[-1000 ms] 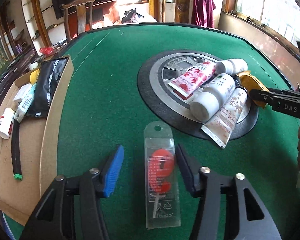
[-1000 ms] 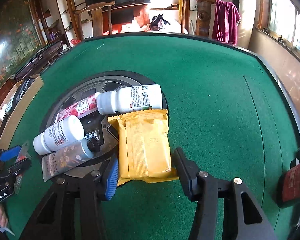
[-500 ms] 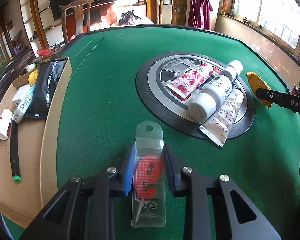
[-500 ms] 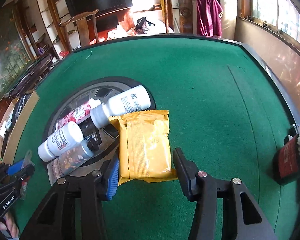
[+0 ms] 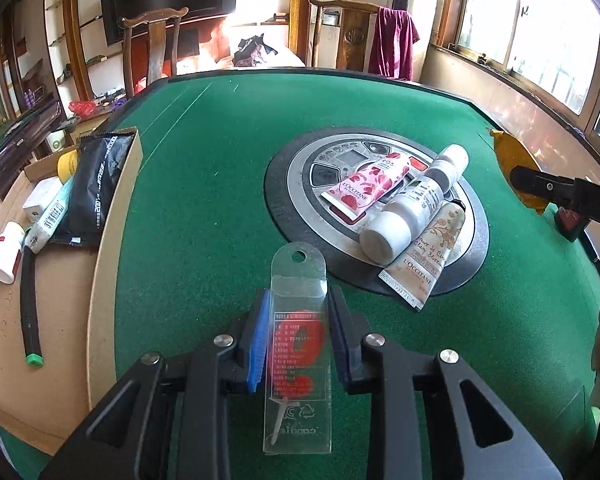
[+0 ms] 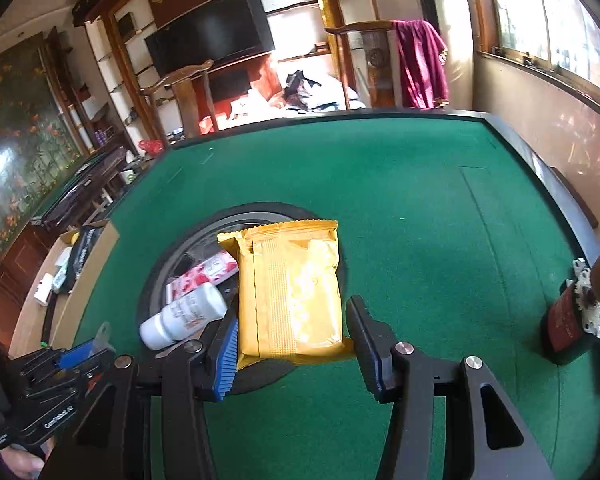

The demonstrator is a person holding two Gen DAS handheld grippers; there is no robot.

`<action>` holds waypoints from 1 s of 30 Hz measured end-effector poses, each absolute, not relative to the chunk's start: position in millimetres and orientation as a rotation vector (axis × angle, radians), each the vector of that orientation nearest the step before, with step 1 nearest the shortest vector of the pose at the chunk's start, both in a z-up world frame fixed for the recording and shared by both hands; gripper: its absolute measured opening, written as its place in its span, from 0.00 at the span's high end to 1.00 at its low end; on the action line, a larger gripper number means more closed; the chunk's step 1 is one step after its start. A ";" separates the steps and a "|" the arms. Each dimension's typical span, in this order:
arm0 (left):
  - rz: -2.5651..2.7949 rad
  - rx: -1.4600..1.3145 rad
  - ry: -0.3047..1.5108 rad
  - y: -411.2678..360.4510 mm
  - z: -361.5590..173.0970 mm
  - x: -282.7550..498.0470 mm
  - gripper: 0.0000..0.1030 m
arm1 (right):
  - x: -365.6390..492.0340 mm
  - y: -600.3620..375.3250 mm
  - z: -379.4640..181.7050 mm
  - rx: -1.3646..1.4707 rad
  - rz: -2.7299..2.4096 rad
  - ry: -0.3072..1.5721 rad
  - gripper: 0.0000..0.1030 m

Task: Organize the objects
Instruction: 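Grasp the clear red-item package with the left gripper while the right grasps the yellow packet, then carry the clear package in the left gripper and yellow packet in the right to the tray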

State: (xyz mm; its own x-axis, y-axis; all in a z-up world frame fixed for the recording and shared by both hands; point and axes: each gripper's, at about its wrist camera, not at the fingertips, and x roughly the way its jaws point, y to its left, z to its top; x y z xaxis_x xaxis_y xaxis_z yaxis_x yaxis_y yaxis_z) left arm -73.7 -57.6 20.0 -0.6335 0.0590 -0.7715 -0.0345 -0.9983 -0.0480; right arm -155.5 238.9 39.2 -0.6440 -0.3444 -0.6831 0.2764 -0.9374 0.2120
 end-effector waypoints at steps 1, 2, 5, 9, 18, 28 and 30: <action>2.796 -1.318 -0.042 -57.7 20.7 -73.6 0.74 | -154.4 234.6 39.0 1.093 -2.563 -0.116 0.48; 2.797 -1.316 -0.040 -58.1 21.4 -73.5 0.74 | -151.5 229.8 38.6 1.091 -2.556 -0.105 0.48; 2.800 -1.317 -0.036 -58.2 21.3 -73.5 0.74 | -145.1 216.4 36.3 1.089 -2.524 -0.090 0.48; 2.801 -1.314 -0.031 -55.3 21.7 -72.5 0.74 | -138.2 203.3 33.4 1.088 -2.482 -0.074 0.48; 2.804 -1.310 -0.034 -52.8 23.5 -73.9 0.74 | -125.7 179.4 28.0 1.085 -2.418 -0.011 0.48; 2.799 -1.311 -0.033 -52.0 22.6 -73.3 0.74 | -120.8 170.1 24.1 1.090 -2.393 0.011 0.48; 2.799 -1.311 -0.032 -51.9 22.8 -73.0 0.74 | -120.4 169.2 24.2 1.089 -2.391 0.012 0.48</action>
